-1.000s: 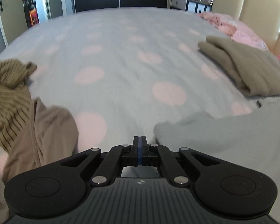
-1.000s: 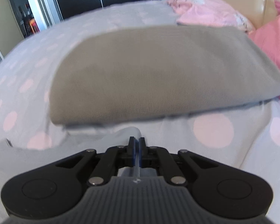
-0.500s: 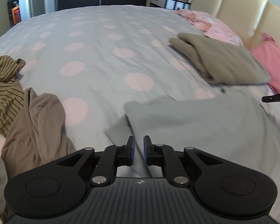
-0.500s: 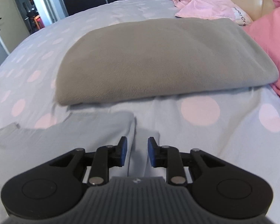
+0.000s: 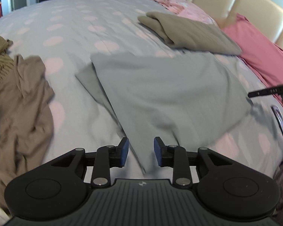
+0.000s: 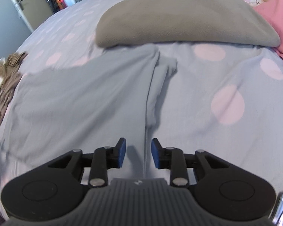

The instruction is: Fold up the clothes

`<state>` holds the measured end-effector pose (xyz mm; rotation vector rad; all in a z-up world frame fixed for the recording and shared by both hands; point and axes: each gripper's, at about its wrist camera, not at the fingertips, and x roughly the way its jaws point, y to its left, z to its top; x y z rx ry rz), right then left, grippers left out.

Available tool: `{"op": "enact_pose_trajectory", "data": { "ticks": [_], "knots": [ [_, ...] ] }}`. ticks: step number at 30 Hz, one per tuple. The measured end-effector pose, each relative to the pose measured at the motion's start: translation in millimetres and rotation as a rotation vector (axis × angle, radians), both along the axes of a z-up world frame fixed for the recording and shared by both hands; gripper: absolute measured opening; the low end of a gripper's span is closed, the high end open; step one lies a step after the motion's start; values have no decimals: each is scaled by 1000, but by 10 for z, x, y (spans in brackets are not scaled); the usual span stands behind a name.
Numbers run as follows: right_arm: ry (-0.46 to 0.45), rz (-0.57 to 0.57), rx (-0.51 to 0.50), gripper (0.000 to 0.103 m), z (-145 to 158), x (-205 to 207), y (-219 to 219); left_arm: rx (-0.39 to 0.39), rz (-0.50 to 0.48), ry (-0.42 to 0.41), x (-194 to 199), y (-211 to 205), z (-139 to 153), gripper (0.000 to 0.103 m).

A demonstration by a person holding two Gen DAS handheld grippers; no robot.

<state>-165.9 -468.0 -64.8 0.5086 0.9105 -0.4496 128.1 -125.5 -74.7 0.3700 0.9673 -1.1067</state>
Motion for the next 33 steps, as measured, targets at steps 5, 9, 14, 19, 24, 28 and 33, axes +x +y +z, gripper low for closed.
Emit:
{"op": "enact_pose_trajectory", "data": {
  "ticks": [5,9,14,19,24,28,33],
  "knots": [
    [-1,35,20,33,-50,-126,103,8,-26,3,-138,47,-137,34],
    [9,57,46,33,-125,-133,129,43,-58,16,-201,-10,-252,34],
    [16,61,73,31,-226,-134,132,81,-67,-18,-250,-71,-311,10],
    [4,50,54,1,-101,-201,82,63,-68,-15,-190,-2,-165,1],
    [-3,33,-9,0,116,-244,48,67,-43,-32,-118,94,-36,0],
    [81,31,-21,0,19,-207,44,115,-47,-47,-125,109,-97,0],
    [165,65,-59,0,-167,-176,102,175,-61,-63,-148,117,-171,0]
  ]
}}
